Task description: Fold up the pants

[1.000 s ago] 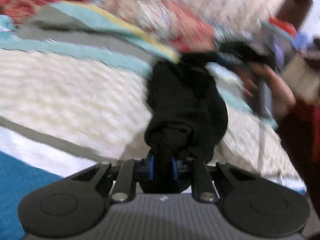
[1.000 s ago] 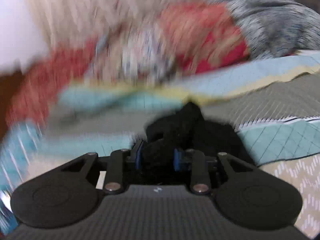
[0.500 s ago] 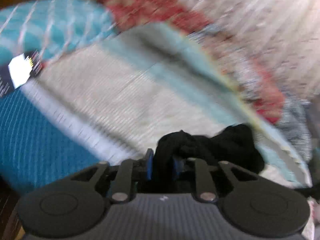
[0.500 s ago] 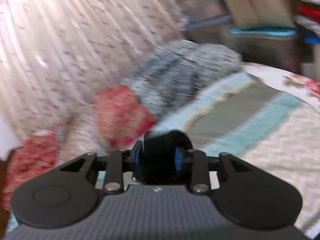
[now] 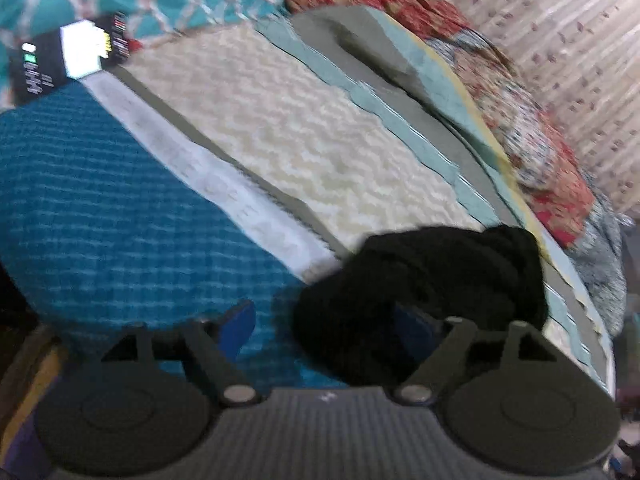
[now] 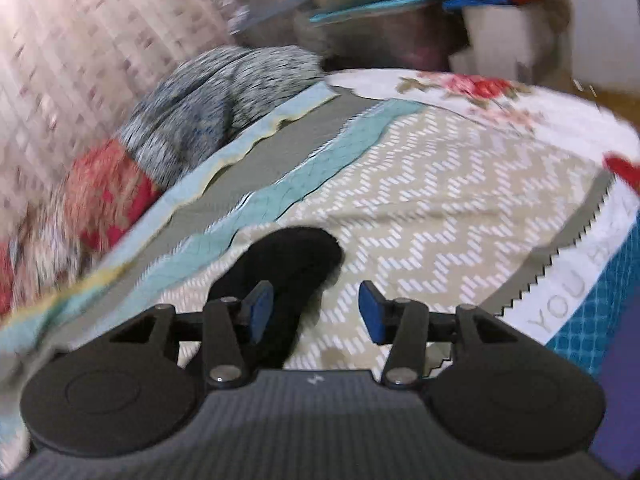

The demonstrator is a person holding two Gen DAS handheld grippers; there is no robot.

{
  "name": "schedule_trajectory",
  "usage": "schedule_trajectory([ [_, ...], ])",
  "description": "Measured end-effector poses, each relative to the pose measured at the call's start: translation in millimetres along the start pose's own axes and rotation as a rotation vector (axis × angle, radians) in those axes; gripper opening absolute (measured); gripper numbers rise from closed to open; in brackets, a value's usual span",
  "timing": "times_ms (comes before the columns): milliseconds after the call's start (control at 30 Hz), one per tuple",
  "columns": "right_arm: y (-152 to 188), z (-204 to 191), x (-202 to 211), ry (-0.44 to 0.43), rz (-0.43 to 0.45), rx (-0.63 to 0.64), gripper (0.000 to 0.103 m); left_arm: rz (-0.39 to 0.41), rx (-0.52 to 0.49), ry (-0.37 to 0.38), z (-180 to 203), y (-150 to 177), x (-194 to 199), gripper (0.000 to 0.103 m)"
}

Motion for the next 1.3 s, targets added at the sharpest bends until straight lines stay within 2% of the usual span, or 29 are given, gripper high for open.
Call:
schedule_trajectory([
  [67, 6.8, -17.1, -4.7, -0.035, -0.001, 0.102, 0.058, -0.024, -0.005, 0.030, 12.2, 5.2, -5.9, 0.088],
  [100, 9.0, -24.9, -7.6, -0.056, -0.003, 0.133, 0.061, -0.031, -0.006, 0.040, 17.9, 7.6, -9.0, 0.089],
  [233, 9.9, -36.2, -34.6, -0.098, -0.013, 0.151, 0.061, -0.062, 0.004, 0.028, 25.3, 18.9, -20.6, 0.087],
  [300, 1.8, -36.2, -58.0, -0.059, -0.013, 0.155, 0.061, -0.073, 0.023, 0.019, 22.1, 21.9, -22.6, 0.085],
  [400, -11.4, -11.0, -93.3, 0.077, 0.007, 0.147, 0.063, -0.075, 0.088, 0.006, 11.6, 23.6, -23.9, 0.082],
  [433, -11.6, 2.0, -102.6, 0.107, -0.013, 0.102, 0.063, -0.080, 0.111, 0.006, 7.8, 24.4, -24.9, 0.077],
  [500, -4.3, 25.7, -114.2, 0.076, -0.074, -0.058, 0.063, -0.090, 0.139, 0.004, 2.9, 26.1, -27.6, 0.064],
  [567, 9.3, 37.0, -124.7, -0.017, -0.132, -0.224, 0.058, -0.112, 0.150, 0.011, 2.5, 28.0, -33.3, 0.028],
  [600, 16.1, 35.9, -131.3, -0.062, -0.176, -0.264, 0.024, -0.127, 0.155, 0.015, 4.6, 28.6, -37.1, 0.017],
  [633, 20.2, 31.3, -135.6, -0.102, -0.208, -0.280, 0.011, -0.140, 0.158, 0.023, 8.3, 29.0, -39.2, 0.008],
  [700, 12.7, 21.3, -125.9, -0.117, -0.178, -0.268, 0.010, -0.115, 0.137, 0.037, 17.7, 25.5, -33.3, 0.008],
  [800, -30.1, 16.9, -85.0, -0.182, -0.030, -0.295, 0.010, -0.077, 0.121, 0.107, 29.7, 17.1, -12.3, 0.008],
  [900, -65.0, 36.9, -40.6, -0.233, 0.112, -0.327, 0.010, -0.081, 0.127, 0.212, 36.7, 13.3, 5.1, 0.008],
  [967, -75.4, 64.3, -13.7, -0.268, 0.160, -0.361, 0.010, -0.098, 0.099, 0.245, 40.6, 19.0, 11.3, 0.008],
  [1033, -66.2, 91.4, 0.3, -0.263, 0.156, -0.398, 0.010, -0.133, 0.056, 0.243, 42.2, 33.2, 9.9, 0.008],
  [1100, -43.1, 119.2, 5.3, -0.204, 0.106, -0.407, 0.011, -0.185, 0.019, 0.197, 37.5, 53.9, -0.2, 0.008],
  [1200, 13.0, 165.0, 2.4, 0.036, -0.045, -0.371, 0.018, -0.299, 0.013, 0.075, 18.9, 88.4, -23.3, 0.009],
  [1233, 29.4, 178.0, 3.0, 0.098, -0.076, -0.376, 0.019, -0.310, 0.035, 0.063, 13.0, 96.2, -27.5, 0.012],
  [1267, 39.9, 186.4, 8.3, 0.070, -0.055, -0.415, 0.021, -0.302, 0.058, 0.072, 10.8, 98.7, -27.3, 0.012],
  [1300, 43.7, 189.9, 14.4, 0.044, -0.032, -0.461, 0.027, -0.296, 0.070, 0.079, 9.9, 97.8, -25.3, 0.012],
])
Point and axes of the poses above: each gripper's, at about its wrist camera, not at the fingertips, and x roughly against the way its jaws point, z to its right, y to its underside, the point moved 6 cm from there along -x, roughly the way its jaws point, and after that the axes turned 7 degrees about z, right-handed, at the moved point
